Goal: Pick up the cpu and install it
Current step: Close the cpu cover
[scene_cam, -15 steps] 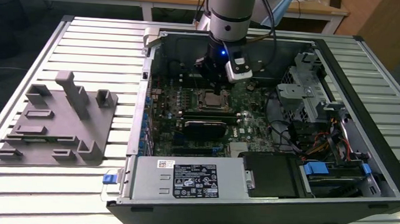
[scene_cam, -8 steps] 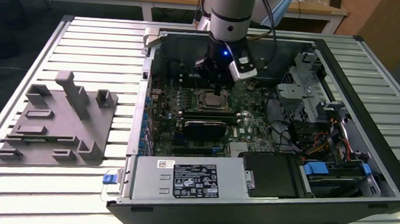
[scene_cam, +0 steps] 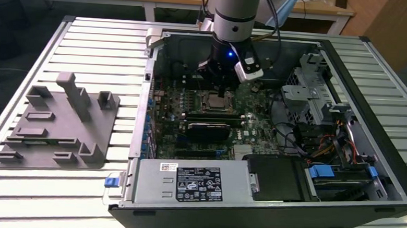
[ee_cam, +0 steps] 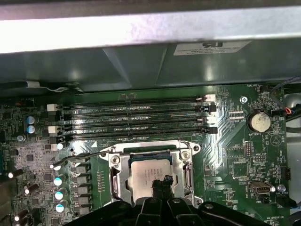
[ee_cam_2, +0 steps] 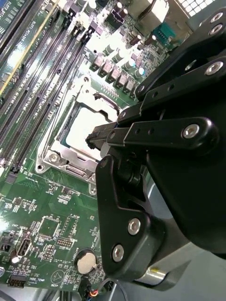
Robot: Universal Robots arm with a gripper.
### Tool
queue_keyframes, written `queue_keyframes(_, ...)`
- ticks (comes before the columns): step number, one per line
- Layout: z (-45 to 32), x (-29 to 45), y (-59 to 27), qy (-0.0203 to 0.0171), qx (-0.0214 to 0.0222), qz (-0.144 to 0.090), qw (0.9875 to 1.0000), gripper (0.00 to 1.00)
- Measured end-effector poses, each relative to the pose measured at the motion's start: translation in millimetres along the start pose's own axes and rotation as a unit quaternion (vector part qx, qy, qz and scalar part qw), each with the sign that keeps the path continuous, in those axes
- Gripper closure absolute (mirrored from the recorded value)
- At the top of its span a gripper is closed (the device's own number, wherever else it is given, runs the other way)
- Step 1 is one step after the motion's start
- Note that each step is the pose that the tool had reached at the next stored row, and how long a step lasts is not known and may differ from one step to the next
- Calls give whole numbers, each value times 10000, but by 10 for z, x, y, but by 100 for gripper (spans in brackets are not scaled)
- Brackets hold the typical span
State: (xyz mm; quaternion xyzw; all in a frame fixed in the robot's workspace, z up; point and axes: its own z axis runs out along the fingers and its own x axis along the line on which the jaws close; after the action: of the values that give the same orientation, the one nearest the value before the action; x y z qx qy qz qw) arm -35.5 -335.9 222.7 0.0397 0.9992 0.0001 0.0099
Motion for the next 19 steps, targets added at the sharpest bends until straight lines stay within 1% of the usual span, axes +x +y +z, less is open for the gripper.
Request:
queue_keyframes(7, 32, 16, -16, -1, 0, 0, 10000, 89)
queue_keyframes(17, 54, 148, -29, -12, -1, 0, 10000, 89)
queue_keyframes(19, 68, 162, -31, -12, -1, 0, 10000, 89)
